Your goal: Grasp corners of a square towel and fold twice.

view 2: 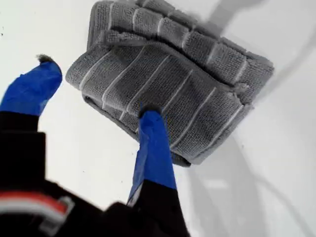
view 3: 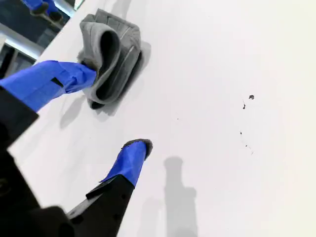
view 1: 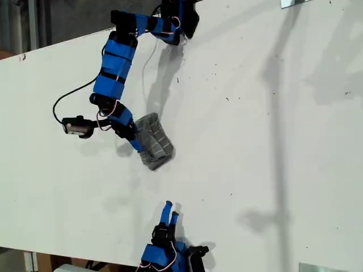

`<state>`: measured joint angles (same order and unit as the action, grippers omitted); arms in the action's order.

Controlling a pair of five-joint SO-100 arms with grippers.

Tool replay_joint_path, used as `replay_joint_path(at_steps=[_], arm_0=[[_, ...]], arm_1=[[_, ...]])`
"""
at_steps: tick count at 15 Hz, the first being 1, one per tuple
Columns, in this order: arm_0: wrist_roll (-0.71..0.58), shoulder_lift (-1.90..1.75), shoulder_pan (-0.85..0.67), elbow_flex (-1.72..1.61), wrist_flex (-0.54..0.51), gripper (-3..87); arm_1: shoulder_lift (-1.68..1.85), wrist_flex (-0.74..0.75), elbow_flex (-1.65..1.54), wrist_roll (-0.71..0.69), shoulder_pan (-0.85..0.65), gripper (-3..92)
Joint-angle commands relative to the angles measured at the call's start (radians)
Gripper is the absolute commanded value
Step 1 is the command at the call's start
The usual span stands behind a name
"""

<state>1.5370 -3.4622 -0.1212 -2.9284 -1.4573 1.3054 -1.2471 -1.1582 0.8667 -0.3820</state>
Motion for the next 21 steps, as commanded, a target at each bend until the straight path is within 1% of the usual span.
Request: replay_joint_path(at_steps=[1, 3, 5, 6, 7, 8, 9, 10, 11, 12, 13, 14, 15, 17, 19, 21], arm_0=[[-0.017, -0.006, -0.012, 0.008, -0.002, 27.8], [-0.040, -0.006, -0.025, -0.015, 0.021, 27.6], [-0.069, -0.006, -0.020, -0.069, 0.067, 26.5], [-0.087, -0.006, -0.012, -0.091, 0.095, 26.1], [-0.091, -0.006, -0.012, -0.104, 0.107, 25.6], [-0.081, -0.006, -0.021, -0.127, 0.109, 25.3], [-0.066, -0.006, -0.029, -0.155, 0.115, 25.0], [-0.066, -0.006, -0.031, -0.167, 0.120, 24.9], [-0.069, -0.006, -0.023, -0.166, 0.123, 24.6], [-0.074, -0.006, -0.037, -0.167, 0.123, 24.5], [-0.074, -0.006, -0.049, -0.167, 0.121, 24.5], [-0.075, -0.006, -0.054, -0.169, 0.121, 24.5], [-0.077, -0.006, -0.055, -0.169, 0.121, 24.5], [-0.077, -0.006, -0.055, -0.169, 0.121, 24.4], [-0.080, -0.006, -0.055, -0.169, 0.121, 24.4], [-0.083, -0.006, -0.058, -0.169, 0.121, 24.4]], arm_1=[[0.509, 0.021, -0.433, 0.092, 0.058, 34.7], [0.937, 0.117, -0.884, 0.239, 0.184, 34.3], [1.328, 0.164, -1.229, 0.368, 0.288, 33.5], [1.546, 0.144, -1.367, 0.407, 0.316, 32.6], [1.772, 0.080, -1.476, 0.446, 0.334, 31.9], [1.982, -0.018, -1.542, 0.474, 0.354, 31.6], [1.965, -0.064, -1.522, 0.492, 0.383, 31.0], [1.976, -0.035, -1.529, 0.486, 0.394, 29.6], [1.974, 0.017, -1.517, 0.449, 0.377, 29.1], [1.919, 0.077, -1.466, 0.397, 0.342, 28.2], [1.736, 0.144, -1.373, 0.337, 0.308, 28.0], [1.457, 0.235, -1.255, 0.288, 0.302, 29.0], [1.170, 0.287, -1.103, 0.236, 0.304, 30.6], [0.736, 0.224, -0.747, 0.141, 0.238, 31.6], [0.446, 0.117, -0.425, 0.055, 0.132, 28.9], [0.184, 0.017, -0.129, -0.020, 0.052, 28.7]])
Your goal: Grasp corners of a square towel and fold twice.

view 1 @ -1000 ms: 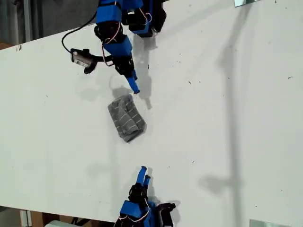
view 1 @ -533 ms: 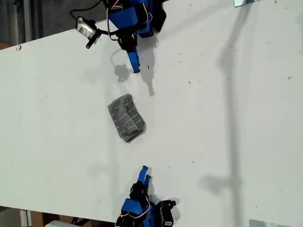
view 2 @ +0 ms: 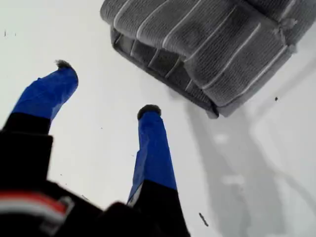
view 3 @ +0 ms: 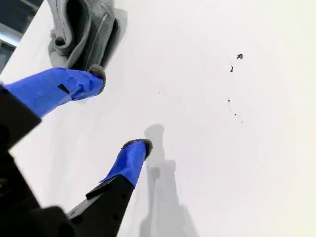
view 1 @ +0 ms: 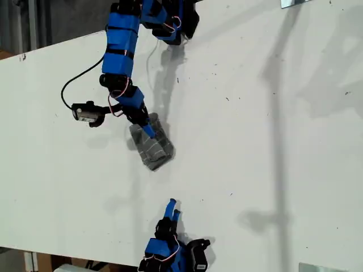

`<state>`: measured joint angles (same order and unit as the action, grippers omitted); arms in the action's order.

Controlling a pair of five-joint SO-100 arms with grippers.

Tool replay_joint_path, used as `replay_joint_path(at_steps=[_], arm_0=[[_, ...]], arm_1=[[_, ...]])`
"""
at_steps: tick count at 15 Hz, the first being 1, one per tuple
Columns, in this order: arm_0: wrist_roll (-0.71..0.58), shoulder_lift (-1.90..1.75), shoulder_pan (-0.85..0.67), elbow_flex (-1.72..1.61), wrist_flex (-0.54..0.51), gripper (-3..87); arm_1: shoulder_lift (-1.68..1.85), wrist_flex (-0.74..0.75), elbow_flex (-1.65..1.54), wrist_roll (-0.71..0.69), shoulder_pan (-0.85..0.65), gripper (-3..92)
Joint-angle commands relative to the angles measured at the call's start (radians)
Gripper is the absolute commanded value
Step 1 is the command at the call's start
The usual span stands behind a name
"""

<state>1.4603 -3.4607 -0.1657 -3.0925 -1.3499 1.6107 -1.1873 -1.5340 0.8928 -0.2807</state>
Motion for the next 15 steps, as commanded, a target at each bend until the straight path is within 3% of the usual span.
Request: replay_joint_path(at_steps=[1, 8, 15], arm_0=[[-0.008, -0.008, -0.014, -0.005, 0.014, 24.4], [0.006, -0.008, -0.008, -0.009, 0.020, 24.4], [0.023, -0.008, -0.008, -0.012, 0.021, 24.3]], arm_1=[[-0.207, -0.055, 0.331, -0.066, -0.086, 28.5], [-0.540, -0.066, 0.439, -0.080, -0.256, 28.0], [-0.379, -0.278, 0.279, 0.081, 0.015, 29.0]])
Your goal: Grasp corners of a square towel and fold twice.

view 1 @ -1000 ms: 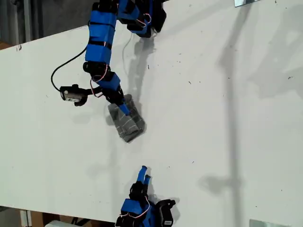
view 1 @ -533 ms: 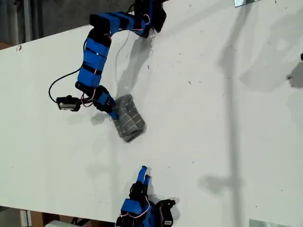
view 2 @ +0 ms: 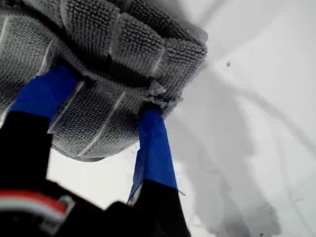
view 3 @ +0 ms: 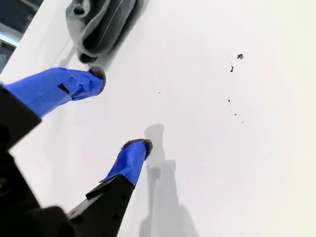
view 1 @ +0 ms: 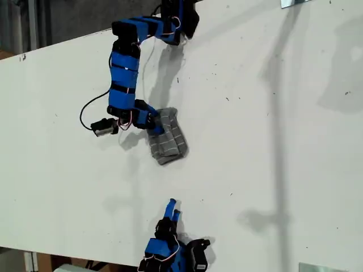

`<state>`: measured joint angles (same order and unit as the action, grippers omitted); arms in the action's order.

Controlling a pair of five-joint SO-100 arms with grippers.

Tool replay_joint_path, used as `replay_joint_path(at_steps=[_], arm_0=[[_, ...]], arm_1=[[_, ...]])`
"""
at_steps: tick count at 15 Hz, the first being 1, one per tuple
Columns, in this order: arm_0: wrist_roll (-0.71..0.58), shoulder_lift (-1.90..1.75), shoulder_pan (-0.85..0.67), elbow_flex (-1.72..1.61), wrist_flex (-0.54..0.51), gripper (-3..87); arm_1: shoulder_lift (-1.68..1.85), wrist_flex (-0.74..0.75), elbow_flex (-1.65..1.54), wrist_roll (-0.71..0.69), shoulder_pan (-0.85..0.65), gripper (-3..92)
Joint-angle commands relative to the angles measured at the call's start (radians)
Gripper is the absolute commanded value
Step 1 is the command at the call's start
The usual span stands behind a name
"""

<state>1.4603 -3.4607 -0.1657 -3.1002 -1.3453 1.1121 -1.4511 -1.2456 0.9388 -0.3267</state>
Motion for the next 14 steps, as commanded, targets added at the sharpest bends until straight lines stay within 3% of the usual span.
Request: replay_joint_path(at_steps=[1, 4, 9, 14], arm_0=[[0.023, -0.008, -0.008, -0.005, 0.017, 24.3], [0.023, -0.008, -0.008, -0.005, 0.018, 24.3], [0.025, -0.008, -0.006, -0.006, 0.018, 24.3], [0.028, -0.008, -0.003, -0.006, 0.018, 24.3]], arm_1=[[0.161, -0.015, -0.043, 0.066, 0.112, 29.0], [0.212, -0.015, -0.052, 0.167, 0.275, 29.3], [0.334, -0.067, -0.046, 0.193, 0.313, 29.4], [0.161, 0.104, -0.172, 0.284, 0.405, 29.6]])
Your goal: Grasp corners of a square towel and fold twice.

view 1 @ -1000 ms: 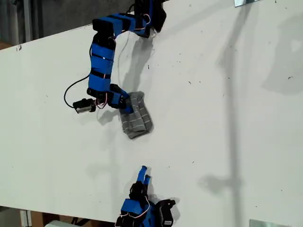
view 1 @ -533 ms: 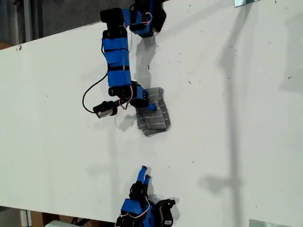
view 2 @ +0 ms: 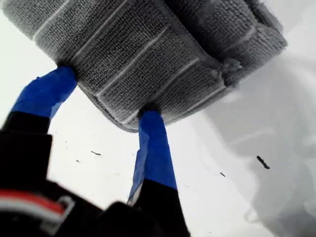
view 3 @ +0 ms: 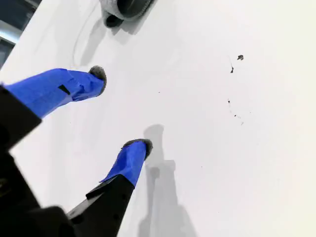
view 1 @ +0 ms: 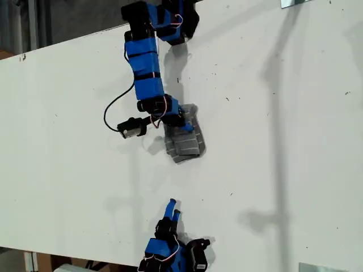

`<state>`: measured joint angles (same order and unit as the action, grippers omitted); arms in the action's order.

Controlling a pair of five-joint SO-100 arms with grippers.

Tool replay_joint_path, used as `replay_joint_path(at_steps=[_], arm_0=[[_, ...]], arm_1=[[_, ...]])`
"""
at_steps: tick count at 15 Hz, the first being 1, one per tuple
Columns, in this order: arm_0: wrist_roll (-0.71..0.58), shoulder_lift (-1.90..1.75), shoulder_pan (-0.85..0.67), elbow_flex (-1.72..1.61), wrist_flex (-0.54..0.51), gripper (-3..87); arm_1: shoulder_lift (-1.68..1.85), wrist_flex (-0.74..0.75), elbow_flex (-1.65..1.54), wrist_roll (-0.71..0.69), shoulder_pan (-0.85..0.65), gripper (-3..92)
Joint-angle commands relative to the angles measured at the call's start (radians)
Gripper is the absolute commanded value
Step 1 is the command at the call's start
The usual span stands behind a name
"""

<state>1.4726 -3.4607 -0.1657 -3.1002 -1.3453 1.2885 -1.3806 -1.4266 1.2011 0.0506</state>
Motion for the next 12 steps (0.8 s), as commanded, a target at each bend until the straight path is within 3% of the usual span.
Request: replay_joint_path(at_steps=[1, 4, 6, 12], arm_0=[[0.015, -0.008, -0.003, -0.006, 0.018, 24.3], [0.020, -0.008, 0.006, -0.006, 0.018, 24.3], [0.021, -0.008, 0.006, -0.006, 0.018, 24.3], [0.018, -0.008, 0.018, -0.006, 0.018, 24.2]], arm_1=[[-0.040, 0.063, 0.009, 0.028, 0.034, 29.6], [-0.121, 0.201, 0.006, 0.034, 0.049, 29.1], [-0.146, 0.207, 0.043, 0.035, 0.055, 29.9], [0.137, -0.048, 0.117, 0.000, 0.000, 30.2]])
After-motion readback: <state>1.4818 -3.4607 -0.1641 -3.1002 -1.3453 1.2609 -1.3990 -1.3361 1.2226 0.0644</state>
